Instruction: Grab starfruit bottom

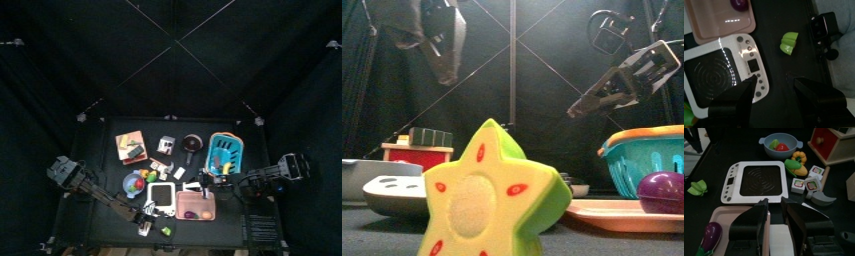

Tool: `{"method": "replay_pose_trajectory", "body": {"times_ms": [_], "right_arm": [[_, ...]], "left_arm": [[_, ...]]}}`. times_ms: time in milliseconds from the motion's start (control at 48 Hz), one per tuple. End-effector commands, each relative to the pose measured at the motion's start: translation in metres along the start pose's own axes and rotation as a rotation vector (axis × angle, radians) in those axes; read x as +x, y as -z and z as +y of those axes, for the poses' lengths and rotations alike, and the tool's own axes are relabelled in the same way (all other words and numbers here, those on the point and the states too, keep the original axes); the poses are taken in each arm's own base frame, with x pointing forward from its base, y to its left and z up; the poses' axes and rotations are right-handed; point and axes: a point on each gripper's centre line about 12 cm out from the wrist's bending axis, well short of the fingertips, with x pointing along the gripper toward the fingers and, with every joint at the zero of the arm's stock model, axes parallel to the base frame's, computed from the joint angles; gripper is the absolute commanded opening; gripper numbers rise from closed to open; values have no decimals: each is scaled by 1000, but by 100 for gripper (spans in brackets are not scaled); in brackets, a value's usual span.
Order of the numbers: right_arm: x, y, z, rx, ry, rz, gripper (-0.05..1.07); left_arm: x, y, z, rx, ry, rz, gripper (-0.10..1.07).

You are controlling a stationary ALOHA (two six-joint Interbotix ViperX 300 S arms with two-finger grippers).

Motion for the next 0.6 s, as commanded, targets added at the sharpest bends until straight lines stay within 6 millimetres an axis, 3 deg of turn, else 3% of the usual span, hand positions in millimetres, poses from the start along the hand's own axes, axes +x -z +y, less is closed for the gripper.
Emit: {"method": "replay_pose_trajectory", "body": {"times_ms": [0,188,583], "right_arm": [[-2,-9,0,-1,-2,-31,69],[-1,-10,0,-1,-2,-34,69],[-1,-10,0,1,-1,-32,69]], "left_arm": [[-1,-19,-2,25,0,-67,87],[9,-30,-6,77,17,-124,87],[40,-25,-19,103,103,-151,87]]}}
